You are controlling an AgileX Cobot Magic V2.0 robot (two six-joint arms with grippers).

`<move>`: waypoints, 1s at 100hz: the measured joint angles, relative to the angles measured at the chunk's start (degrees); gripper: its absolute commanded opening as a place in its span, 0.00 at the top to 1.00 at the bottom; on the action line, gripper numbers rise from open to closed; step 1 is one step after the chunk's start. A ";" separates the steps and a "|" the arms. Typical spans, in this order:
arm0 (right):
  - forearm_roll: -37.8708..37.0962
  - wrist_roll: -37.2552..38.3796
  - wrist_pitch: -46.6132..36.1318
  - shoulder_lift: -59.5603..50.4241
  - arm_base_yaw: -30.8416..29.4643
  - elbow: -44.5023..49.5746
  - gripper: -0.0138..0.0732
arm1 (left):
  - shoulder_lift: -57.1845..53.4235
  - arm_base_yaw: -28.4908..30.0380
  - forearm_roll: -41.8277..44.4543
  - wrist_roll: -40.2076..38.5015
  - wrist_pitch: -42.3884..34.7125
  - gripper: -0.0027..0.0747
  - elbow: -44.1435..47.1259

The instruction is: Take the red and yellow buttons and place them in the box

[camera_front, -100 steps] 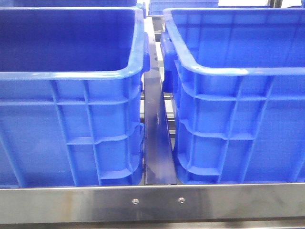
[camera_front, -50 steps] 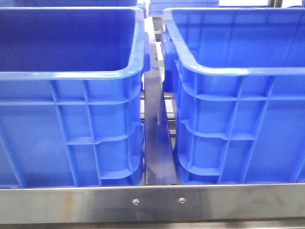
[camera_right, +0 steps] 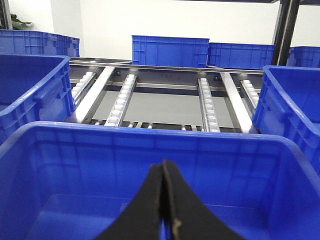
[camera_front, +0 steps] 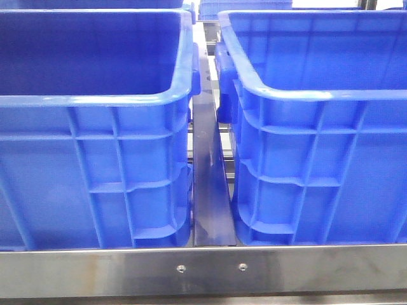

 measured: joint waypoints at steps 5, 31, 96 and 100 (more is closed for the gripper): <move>0.00 0.00 0.00 0.00 0.00 0.00 0.92 | 0.00 0.00 0.00 0.00 0.00 0.99 0.00; 0.00 0.00 0.00 0.00 0.00 0.00 0.92 | 0.00 0.00 0.41 0.00 -0.94 0.99 0.00; 0.00 0.10 0.00 0.00 0.00 0.00 0.92 | -11.65 0.17 4.79 0.00 -21.31 0.99 18.05; 0.00 0.10 0.00 0.00 0.00 0.00 0.92 | -13.13 0.43 4.84 0.00 -21.65 0.99 19.89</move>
